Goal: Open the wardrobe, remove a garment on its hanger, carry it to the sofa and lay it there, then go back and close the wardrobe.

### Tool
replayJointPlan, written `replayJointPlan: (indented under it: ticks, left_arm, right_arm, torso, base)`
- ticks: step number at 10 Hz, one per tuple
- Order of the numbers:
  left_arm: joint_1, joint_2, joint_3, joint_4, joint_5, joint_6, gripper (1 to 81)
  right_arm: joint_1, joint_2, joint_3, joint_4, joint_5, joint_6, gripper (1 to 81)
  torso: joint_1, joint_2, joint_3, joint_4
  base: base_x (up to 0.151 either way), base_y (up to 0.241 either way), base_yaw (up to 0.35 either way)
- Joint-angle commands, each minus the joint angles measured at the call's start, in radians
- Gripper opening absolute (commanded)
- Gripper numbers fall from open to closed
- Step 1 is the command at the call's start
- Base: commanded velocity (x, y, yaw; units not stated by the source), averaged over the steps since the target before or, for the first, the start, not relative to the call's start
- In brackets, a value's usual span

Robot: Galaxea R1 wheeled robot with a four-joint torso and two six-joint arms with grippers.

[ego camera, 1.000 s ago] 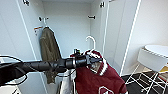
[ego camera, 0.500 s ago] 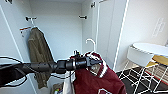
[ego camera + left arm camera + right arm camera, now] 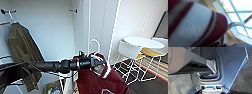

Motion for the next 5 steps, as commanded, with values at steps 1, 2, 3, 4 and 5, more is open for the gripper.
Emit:
replayJointPlan:
  ticks: [1,2,3,4,5]
  left_arm:
    - [-0.188,0.028,0.009,0.02,-0.086,0.015,1.0]
    - [-0.191,0.048,-0.002,0.02,-0.086,0.015,1.0]
    - [-0.199,0.064,-0.008,0.02,-0.086,0.015,1.0]
    - [-0.208,0.074,-0.017,0.018,-0.086,0.013,1.0]
    - [-0.208,0.067,-0.018,0.018,-0.072,0.013,1.0]
  right_arm:
    - [0.021,-0.001,0.01,-0.015,-0.048,-0.003,81.1]
    - [0.022,0.0,0.01,-0.015,-0.048,-0.003,81.1]
    - [0.022,0.002,0.01,-0.015,-0.048,-0.003,81.1]
    - [0.022,-0.001,0.01,-0.015,-0.048,-0.003,81.1]
    - [0.022,-0.001,0.009,-0.013,-0.048,-0.001,81.1]
  torso:
    - [0.0,0.0,0.001,0.0]
    - [0.0,0.0,-0.003,0.0]
    - [0.0,0.0,-0.002,0.0]
    - [0.0,0.0,-0.002,0.0]
    - [0.0,0.0,-0.002,0.0]
  base:
    - [0.0,0.0,-0.242]
    - [0.0,0.0,-0.242]
    - [0.0,0.0,-0.243]
    - [0.0,0.0,-0.242]
    - [0.0,0.0,-0.242]
